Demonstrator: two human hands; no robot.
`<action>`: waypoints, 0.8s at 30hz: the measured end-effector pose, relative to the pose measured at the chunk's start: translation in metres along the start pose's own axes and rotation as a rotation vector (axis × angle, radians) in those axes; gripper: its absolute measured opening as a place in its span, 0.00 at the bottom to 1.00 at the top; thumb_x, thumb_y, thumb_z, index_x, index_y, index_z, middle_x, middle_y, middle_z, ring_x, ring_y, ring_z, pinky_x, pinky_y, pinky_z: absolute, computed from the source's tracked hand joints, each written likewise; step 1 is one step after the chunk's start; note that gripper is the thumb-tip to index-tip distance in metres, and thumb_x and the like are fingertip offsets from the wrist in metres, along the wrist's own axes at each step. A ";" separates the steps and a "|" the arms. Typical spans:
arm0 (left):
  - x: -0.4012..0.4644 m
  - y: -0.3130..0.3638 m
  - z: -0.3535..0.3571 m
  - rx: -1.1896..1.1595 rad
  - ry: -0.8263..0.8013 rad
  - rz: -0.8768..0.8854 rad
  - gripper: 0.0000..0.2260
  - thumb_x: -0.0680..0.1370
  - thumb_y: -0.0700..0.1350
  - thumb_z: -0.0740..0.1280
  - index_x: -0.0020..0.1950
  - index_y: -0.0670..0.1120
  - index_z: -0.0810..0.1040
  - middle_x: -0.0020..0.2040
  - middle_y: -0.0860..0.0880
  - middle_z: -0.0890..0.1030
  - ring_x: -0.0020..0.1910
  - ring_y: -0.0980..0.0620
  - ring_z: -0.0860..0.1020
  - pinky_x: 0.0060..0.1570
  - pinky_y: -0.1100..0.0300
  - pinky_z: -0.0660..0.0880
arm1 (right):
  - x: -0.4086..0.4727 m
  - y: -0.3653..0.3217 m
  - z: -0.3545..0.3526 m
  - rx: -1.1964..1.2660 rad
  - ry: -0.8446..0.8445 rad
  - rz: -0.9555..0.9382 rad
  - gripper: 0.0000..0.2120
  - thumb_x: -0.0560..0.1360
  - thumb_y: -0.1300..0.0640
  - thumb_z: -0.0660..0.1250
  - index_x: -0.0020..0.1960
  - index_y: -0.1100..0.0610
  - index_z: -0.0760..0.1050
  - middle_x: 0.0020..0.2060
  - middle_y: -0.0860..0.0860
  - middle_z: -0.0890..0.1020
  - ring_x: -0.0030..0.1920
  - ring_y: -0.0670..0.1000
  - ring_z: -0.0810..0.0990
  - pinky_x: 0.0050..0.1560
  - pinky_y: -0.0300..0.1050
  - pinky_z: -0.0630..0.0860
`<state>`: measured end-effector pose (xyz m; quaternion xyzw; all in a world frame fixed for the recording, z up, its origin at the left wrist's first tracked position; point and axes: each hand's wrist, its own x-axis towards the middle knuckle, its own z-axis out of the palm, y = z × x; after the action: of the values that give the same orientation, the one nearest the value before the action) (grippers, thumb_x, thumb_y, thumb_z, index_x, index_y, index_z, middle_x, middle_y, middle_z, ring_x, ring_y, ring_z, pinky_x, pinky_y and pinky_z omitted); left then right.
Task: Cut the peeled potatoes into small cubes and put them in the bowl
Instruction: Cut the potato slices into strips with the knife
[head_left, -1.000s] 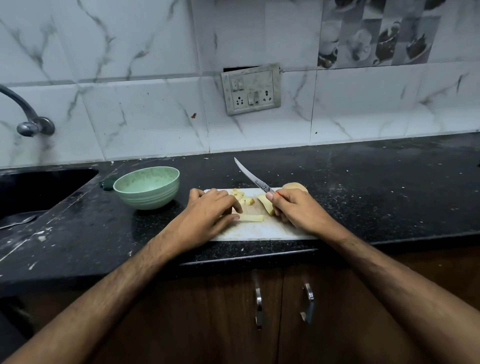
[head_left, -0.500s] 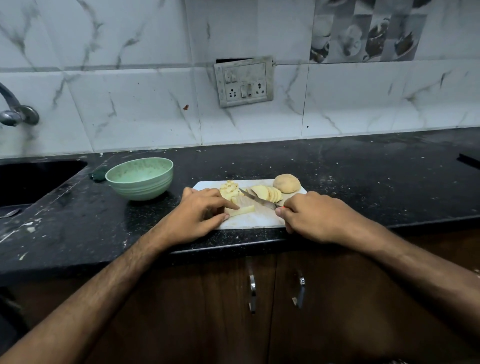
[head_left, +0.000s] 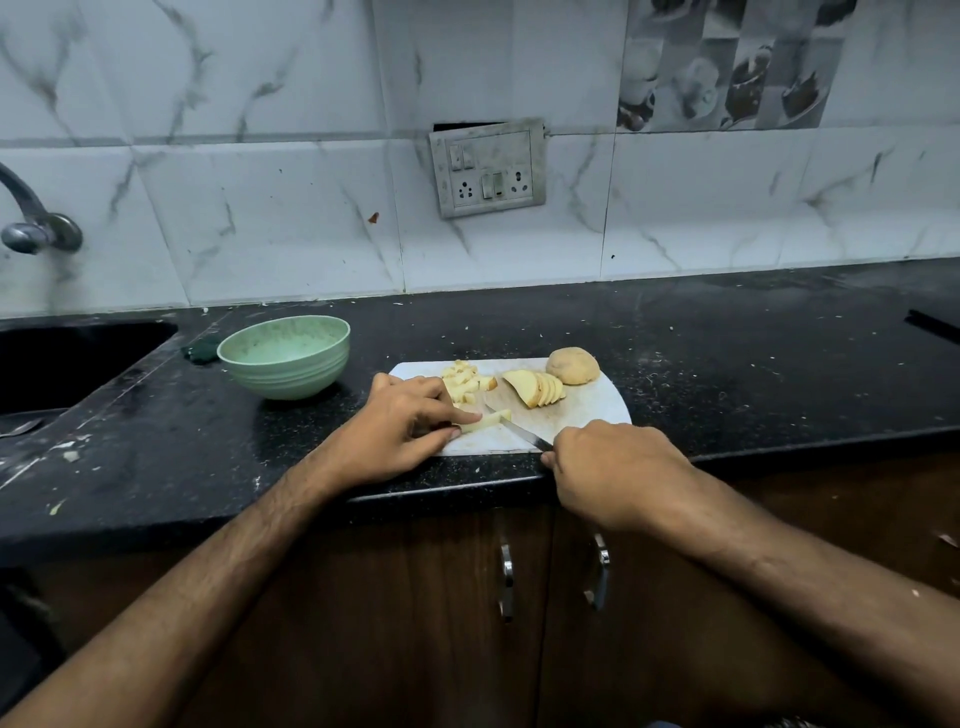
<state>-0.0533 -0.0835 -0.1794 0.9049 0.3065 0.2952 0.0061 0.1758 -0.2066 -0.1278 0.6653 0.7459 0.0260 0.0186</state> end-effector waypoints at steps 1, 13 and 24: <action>0.000 0.000 0.000 0.002 0.006 -0.001 0.12 0.79 0.53 0.67 0.60 0.58 0.84 0.45 0.59 0.77 0.49 0.61 0.75 0.55 0.50 0.62 | -0.001 0.000 0.001 -0.053 0.032 -0.007 0.11 0.83 0.49 0.53 0.55 0.53 0.71 0.53 0.53 0.79 0.50 0.55 0.77 0.44 0.49 0.66; -0.002 -0.001 -0.001 -0.013 0.035 0.002 0.11 0.78 0.55 0.68 0.58 0.58 0.85 0.44 0.58 0.78 0.47 0.59 0.76 0.55 0.60 0.60 | 0.001 -0.002 -0.010 0.081 0.008 0.017 0.14 0.84 0.45 0.50 0.50 0.52 0.69 0.55 0.54 0.78 0.46 0.55 0.72 0.46 0.49 0.66; -0.002 -0.006 0.001 -0.047 0.102 0.029 0.07 0.75 0.53 0.74 0.52 0.55 0.86 0.42 0.62 0.80 0.45 0.63 0.77 0.55 0.58 0.60 | 0.002 -0.001 -0.008 0.056 -0.008 0.040 0.13 0.83 0.46 0.51 0.52 0.51 0.69 0.55 0.54 0.78 0.50 0.56 0.75 0.46 0.49 0.66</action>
<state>-0.0577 -0.0799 -0.1823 0.8926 0.2862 0.3482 0.0072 0.1739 -0.2054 -0.1199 0.6803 0.7329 0.0027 0.0023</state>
